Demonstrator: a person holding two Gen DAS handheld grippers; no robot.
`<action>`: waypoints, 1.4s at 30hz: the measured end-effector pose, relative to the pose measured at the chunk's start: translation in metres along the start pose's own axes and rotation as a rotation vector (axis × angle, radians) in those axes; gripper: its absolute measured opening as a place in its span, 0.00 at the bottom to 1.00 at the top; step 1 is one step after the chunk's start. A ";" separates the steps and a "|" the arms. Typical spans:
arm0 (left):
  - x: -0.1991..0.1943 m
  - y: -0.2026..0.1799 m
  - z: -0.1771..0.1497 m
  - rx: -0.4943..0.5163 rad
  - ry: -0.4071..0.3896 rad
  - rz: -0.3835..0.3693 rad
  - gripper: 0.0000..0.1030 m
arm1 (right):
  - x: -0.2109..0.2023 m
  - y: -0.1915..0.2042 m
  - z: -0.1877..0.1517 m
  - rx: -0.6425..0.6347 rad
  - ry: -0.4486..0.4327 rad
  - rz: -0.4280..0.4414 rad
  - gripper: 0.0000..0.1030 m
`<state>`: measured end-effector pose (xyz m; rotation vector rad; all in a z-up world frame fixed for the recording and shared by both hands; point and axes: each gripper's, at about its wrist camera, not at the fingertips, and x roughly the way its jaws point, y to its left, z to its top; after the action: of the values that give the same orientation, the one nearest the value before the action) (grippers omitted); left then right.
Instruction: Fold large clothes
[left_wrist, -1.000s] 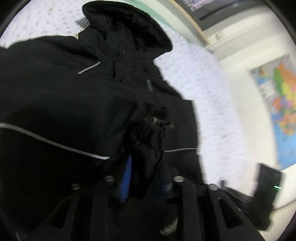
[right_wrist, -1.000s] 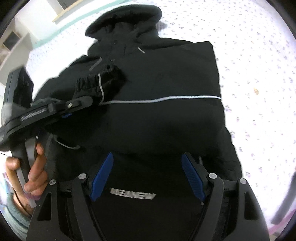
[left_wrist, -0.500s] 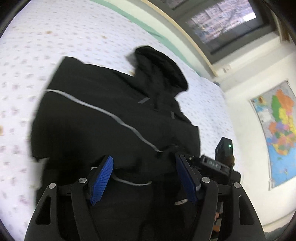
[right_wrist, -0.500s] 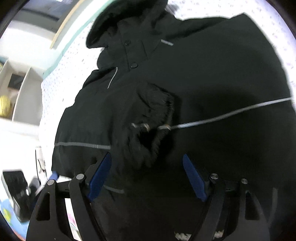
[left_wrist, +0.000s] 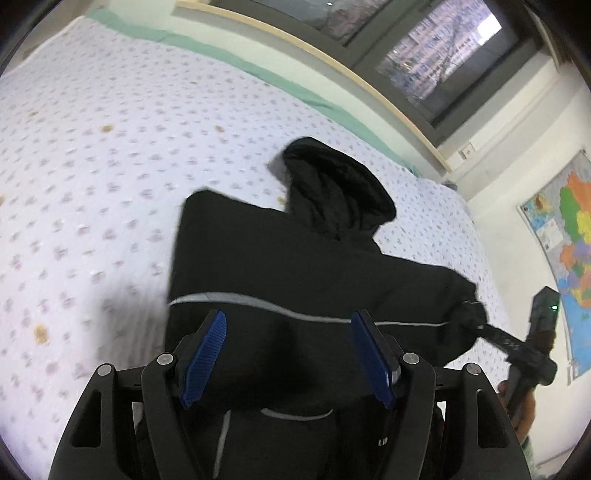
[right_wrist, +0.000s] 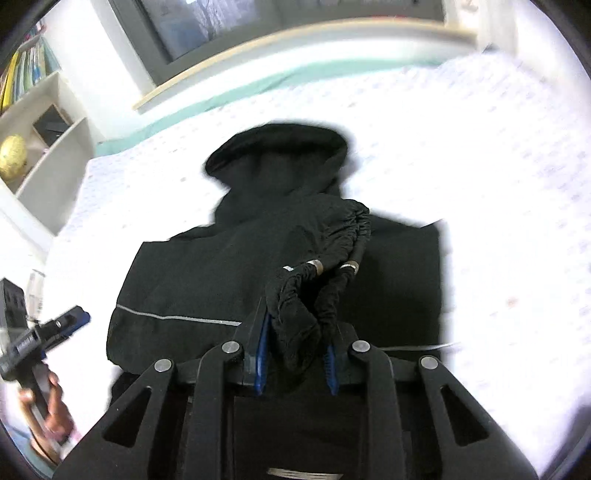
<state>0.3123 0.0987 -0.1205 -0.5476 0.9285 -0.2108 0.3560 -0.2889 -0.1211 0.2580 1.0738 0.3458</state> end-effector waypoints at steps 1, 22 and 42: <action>0.011 -0.005 0.000 0.011 0.015 -0.005 0.69 | 0.000 -0.014 -0.002 0.006 0.010 -0.011 0.27; 0.080 -0.024 -0.004 0.172 0.169 0.133 0.69 | 0.020 -0.059 -0.035 0.049 0.098 -0.135 0.64; 0.088 -0.017 -0.001 0.239 0.187 0.219 0.69 | 0.078 -0.013 -0.023 -0.118 0.197 -0.089 0.63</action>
<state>0.3644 0.0489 -0.1737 -0.2052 1.1188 -0.1741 0.3713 -0.2687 -0.1996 0.0716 1.2500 0.3585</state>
